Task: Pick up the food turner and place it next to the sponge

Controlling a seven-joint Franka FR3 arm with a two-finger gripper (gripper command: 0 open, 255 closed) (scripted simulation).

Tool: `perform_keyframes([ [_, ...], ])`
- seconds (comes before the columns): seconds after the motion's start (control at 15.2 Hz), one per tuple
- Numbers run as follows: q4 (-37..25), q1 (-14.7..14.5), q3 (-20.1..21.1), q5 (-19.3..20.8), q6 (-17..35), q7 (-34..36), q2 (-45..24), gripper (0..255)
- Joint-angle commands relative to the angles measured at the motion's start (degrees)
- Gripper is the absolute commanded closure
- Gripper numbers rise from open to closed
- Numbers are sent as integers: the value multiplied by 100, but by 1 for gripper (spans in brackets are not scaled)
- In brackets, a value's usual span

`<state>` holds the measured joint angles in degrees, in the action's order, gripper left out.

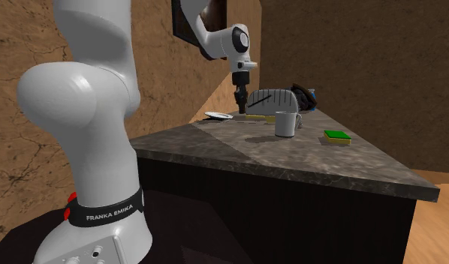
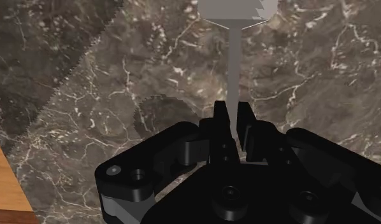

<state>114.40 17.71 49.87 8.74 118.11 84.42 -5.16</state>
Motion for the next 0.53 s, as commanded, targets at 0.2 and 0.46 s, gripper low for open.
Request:
perform_keyframes([
  [0.2, -34, 382, -282, -37, 25, -695, 9, 255],
  [0.46, -164, 650, -514, 34, 27, -1171, -117, 255],
])
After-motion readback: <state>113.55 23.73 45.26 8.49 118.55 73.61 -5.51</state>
